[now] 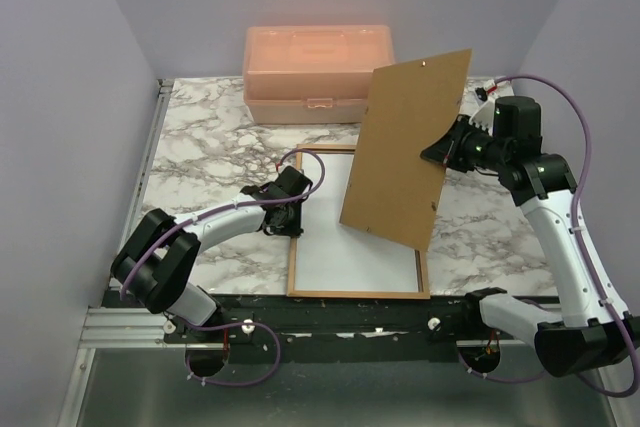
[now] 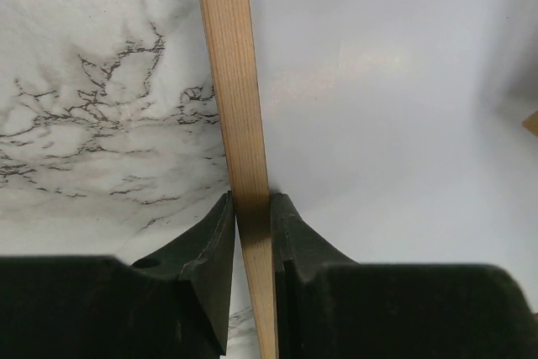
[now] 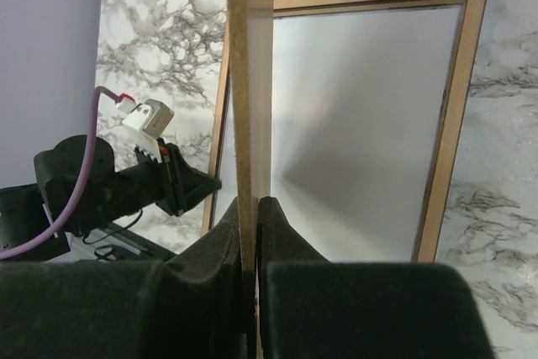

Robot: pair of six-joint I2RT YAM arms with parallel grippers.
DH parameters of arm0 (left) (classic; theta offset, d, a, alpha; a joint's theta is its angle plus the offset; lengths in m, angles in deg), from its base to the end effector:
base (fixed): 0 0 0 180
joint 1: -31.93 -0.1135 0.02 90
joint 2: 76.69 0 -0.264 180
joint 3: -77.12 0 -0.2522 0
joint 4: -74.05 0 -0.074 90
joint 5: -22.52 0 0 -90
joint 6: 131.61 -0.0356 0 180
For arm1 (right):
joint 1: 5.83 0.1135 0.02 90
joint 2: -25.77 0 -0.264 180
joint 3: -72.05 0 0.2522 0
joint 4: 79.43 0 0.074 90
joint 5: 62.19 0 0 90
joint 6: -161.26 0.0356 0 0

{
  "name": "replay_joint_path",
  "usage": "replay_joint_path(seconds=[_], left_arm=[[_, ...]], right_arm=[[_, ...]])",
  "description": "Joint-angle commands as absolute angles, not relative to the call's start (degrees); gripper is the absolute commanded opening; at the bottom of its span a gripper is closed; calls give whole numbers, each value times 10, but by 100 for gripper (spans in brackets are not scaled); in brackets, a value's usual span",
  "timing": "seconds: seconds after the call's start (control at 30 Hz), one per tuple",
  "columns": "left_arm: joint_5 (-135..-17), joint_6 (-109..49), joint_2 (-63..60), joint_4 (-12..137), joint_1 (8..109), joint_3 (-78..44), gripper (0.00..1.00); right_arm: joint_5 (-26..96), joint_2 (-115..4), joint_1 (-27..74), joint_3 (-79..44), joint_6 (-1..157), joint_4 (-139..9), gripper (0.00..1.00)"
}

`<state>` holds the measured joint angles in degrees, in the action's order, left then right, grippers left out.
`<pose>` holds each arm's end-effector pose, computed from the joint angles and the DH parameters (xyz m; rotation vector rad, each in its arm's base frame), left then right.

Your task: Put the photo into the frame

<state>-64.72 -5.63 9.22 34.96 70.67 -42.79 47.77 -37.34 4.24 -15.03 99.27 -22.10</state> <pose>0.2153 -0.1705 0.1678 0.0514 2.7468 -0.3184 0.2153 0.0506 0.3923 0.1370 2.2072 0.7533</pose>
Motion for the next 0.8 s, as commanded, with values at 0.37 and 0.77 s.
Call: replay_joint_path(seconds=[0.37, 0.77], left_arm=[[-651, -48, 6, 333, 689, -447, 79], [-812, -33, -145, 474, 572, -579, 73]], right_arm=[[561, -390, 45, -139, 984, -259, 1], [666, -433, 44, -133, 1011, -260, 1]])
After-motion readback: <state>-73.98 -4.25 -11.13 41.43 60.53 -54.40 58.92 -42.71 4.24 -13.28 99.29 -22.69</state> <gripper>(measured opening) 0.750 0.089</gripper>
